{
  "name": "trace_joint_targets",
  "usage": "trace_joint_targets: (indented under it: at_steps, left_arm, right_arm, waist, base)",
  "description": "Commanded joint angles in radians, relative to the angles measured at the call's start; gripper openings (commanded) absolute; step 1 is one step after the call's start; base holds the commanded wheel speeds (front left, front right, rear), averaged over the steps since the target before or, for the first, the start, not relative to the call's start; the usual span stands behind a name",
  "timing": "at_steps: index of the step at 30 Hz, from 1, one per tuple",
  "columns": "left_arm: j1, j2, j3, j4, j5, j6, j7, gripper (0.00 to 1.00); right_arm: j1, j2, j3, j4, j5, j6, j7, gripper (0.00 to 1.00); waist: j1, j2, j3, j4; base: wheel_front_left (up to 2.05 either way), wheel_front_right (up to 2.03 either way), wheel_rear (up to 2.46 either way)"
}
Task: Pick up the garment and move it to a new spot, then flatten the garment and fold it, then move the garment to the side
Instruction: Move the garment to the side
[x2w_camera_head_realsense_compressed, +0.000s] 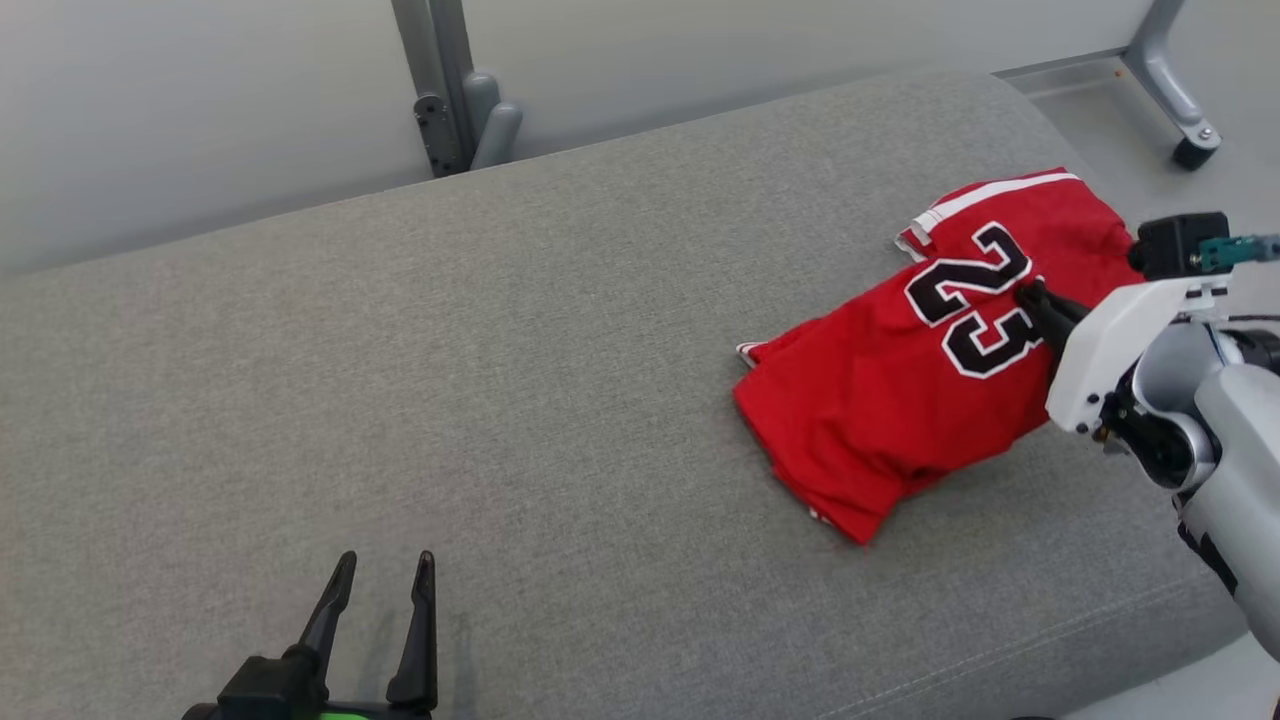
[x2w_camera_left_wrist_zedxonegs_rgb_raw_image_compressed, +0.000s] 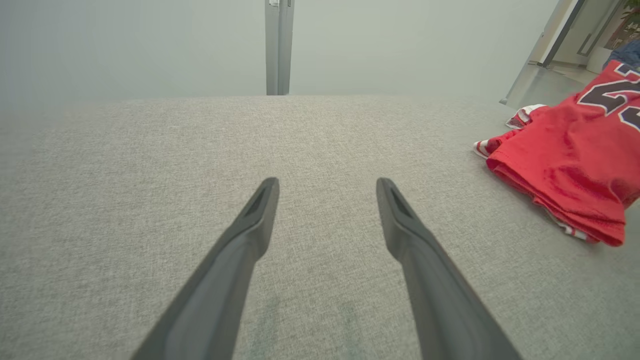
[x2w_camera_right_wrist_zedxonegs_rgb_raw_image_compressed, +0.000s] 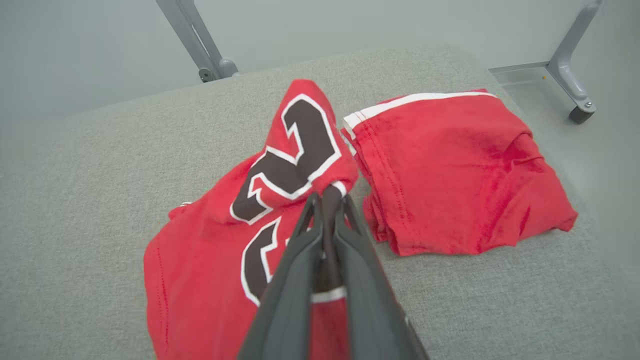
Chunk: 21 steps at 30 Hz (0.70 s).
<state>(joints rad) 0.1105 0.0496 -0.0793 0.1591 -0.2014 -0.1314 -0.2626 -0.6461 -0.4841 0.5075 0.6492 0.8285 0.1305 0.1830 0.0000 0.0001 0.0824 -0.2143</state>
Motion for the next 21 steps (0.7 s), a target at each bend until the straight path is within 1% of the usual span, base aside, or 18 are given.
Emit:
trace_joint_targets:
  at_steps: [1,4,10,16,18,21]
  left_arm:
    - [-0.01,0.003,-0.002,0.0,-0.001,0.002,-0.003,1.0]
    - [-0.007,0.003,-0.008,0.004,-0.001,0.002,-0.003,1.0]
    - [-0.004,0.003,-0.016,0.012,-0.007,0.002,-0.003,1.0]
    - [-0.019,0.003,-0.025,0.018,-0.013,0.002,-0.003,1.0]
    - [-0.018,0.003,-0.022,0.019,-0.013,0.002,-0.003,1.0]
    - [-0.008,0.003,-0.015,0.02,-0.009,0.002,-0.003,1.0]
  right_arm:
    - [-0.037,-0.001,-0.003,-0.002,-0.01,0.0,0.0,0.0]
    - [-0.089,-0.009,-0.006,0.0,-0.021,0.0,0.013,0.0]
    - [-0.182,-0.023,-0.02,0.013,-0.053,0.0,0.033,0.0]
    - [-0.253,-0.042,-0.04,0.061,-0.082,0.0,0.058,0.0]
    - [-0.279,-0.058,-0.055,0.08,-0.083,0.0,0.071,0.0]
    - [-0.29,-0.072,-0.068,0.101,-0.084,0.0,0.091,0.0]
  waist:
    - [0.0,-0.0001,0.011,-0.044]
    - [0.0,-0.0001,0.013,-0.03]
    - [0.0,-0.0001,0.025,0.021]
    - [0.0,-0.0001,0.037,0.074]
    - [0.0,-0.0001,0.041,0.09]
    - [0.0,-0.0001,0.042,0.095]
  base:
    - [0.0,0.0,0.0]
    - [0.0,0.0,0.0]
    - [0.0,0.0,0.0]
    - [0.0,0.0,0.0]
    - [0.0,0.0,0.0]
    - [0.0,0.0,0.0]
